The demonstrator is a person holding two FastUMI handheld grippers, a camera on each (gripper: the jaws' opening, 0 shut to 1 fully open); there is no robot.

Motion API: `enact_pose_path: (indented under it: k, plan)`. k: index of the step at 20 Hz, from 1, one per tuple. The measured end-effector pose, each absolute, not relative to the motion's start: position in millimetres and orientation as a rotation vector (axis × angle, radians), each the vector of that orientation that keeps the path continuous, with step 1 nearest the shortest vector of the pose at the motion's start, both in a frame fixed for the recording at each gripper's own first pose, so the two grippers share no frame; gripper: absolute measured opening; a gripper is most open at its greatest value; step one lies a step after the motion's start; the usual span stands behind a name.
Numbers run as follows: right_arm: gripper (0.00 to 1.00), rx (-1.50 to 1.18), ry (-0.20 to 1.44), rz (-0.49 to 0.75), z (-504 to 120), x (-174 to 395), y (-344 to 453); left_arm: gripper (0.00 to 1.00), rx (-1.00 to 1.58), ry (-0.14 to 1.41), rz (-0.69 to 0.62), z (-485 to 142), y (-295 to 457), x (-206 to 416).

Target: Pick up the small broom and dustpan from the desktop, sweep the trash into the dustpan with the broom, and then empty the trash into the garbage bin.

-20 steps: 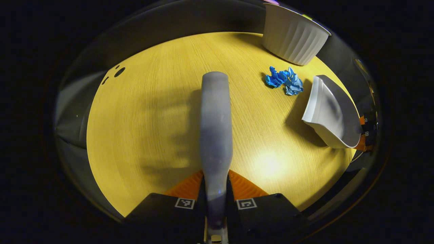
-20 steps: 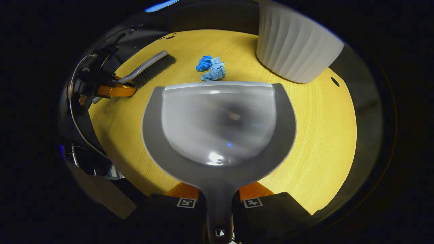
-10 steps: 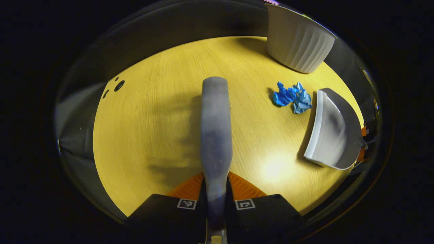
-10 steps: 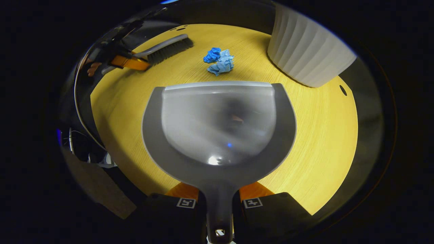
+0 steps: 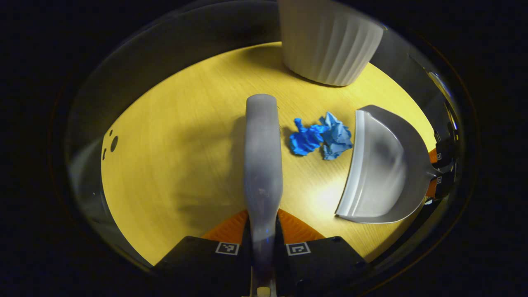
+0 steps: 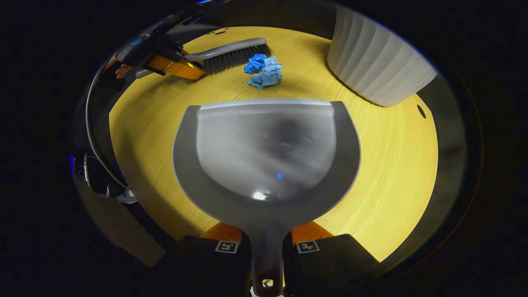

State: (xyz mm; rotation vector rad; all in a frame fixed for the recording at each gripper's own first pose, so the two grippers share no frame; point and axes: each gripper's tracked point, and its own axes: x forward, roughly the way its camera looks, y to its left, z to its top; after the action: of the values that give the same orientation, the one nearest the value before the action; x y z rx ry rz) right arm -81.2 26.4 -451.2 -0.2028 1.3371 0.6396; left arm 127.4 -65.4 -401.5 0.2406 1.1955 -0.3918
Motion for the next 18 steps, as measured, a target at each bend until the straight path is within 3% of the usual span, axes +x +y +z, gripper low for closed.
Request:
enact_pose_path:
  k: [3, 4, 5, 6, 15, 18]
  plan:
    - [0.36, -0.195, 1.337, 0.641, -451.4, -77.3, 26.5, 0.27, 0.256, 1.19, -0.468, -399.8, -85.8, 126.2]
    - [0.41, -0.195, 1.336, 0.64, -452.3, -78.0, 26.0, 0.24, 0.257, 1.191, -0.495, -398.9, -91.9, 125.0]
    - [0.36, -0.195, 1.335, 0.641, -452.5, -77.2, 24.6, 0.24, 0.258, 1.19, -0.523, -397.9, -99.4, 123.5]
    - [0.36, -0.194, 1.336, 0.641, -451.5, -76.9, 25.5, 0.29, 0.26, 1.19, -0.551, -396.3, -106.9, 120.6]
    - [0.36, -0.182, 1.318, 0.64, -453.7, -78.9, 22.1, 0.27, 0.19, 1.204, -0.767, -370.3, -154.3, 83.8]
    - [0.36, -0.155, 1.301, 0.62, -448.4, -83.9, 16.4, 0.27, 0.164, 1.193, -0.76, -358.9, -146.8, 76.8]
